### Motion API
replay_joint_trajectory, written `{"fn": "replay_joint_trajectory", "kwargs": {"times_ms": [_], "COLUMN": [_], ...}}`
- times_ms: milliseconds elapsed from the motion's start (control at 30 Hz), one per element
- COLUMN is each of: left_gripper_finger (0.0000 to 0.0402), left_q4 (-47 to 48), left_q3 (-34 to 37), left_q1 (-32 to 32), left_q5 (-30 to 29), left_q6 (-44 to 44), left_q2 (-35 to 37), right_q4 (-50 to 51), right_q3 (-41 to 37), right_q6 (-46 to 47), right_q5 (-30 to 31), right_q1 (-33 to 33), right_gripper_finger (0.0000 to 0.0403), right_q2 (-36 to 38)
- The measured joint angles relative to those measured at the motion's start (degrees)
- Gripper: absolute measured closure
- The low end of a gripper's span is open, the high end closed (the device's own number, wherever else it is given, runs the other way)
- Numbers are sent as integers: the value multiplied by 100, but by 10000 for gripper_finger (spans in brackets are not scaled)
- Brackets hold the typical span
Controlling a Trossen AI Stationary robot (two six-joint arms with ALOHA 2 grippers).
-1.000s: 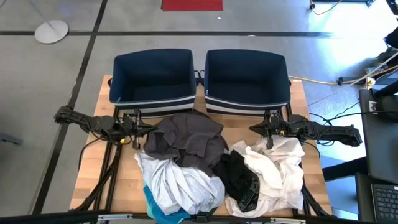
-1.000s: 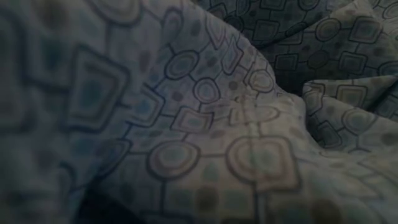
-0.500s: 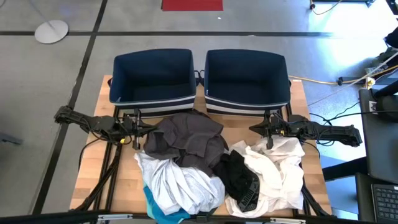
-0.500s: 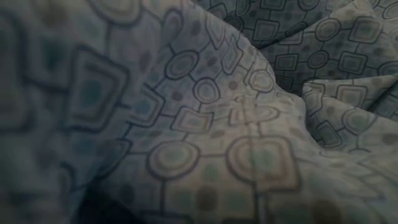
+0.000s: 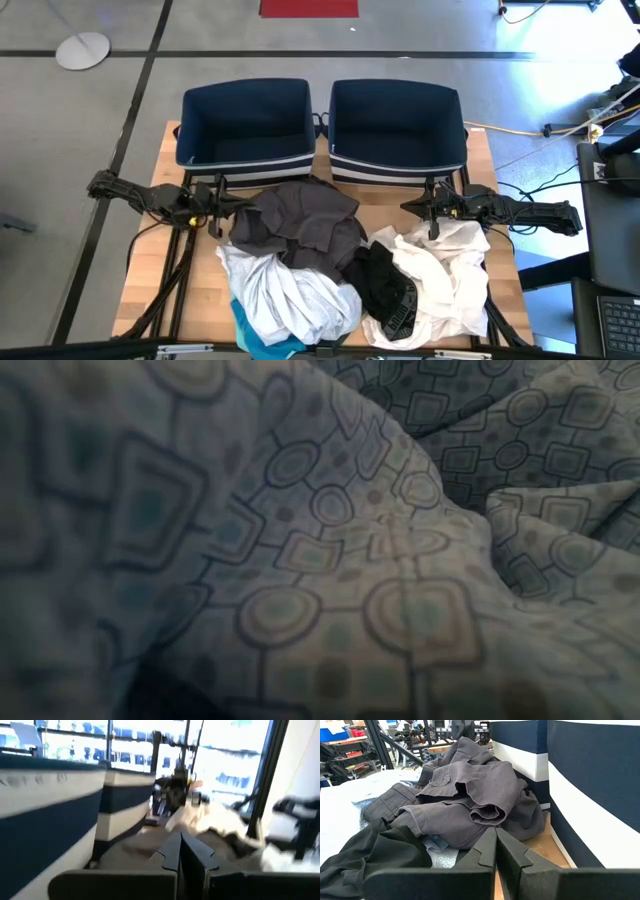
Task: Sort clothes
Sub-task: Put the black shorts into the left blue bin
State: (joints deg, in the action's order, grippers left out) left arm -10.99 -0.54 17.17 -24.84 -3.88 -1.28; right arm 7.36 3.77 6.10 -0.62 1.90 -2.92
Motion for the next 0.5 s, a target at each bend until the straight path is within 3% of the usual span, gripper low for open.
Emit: {"fn": "replay_joint_trajectory", "kwargs": {"times_ms": [133, 300, 500], "left_gripper_finger": [398, 398, 400], "left_q4": [-639, -774, -769], "left_q3": [-28, -373, -1242], "left_q1": [0, -2, 0], "left_q5": [12, 24, -72], "left_q6": [172, 670, 1141], "left_q2": [4, -42, -1048], "right_q4": [1, 1, -1], "right_q3": [0, 2, 0], "right_q6": [-1, 1, 0], "right_q5": [0, 0, 0], "right_q1": [-1, -1, 0], "right_gripper_finger": [391, 391, 391], "right_q2": [0, 0, 0]}}
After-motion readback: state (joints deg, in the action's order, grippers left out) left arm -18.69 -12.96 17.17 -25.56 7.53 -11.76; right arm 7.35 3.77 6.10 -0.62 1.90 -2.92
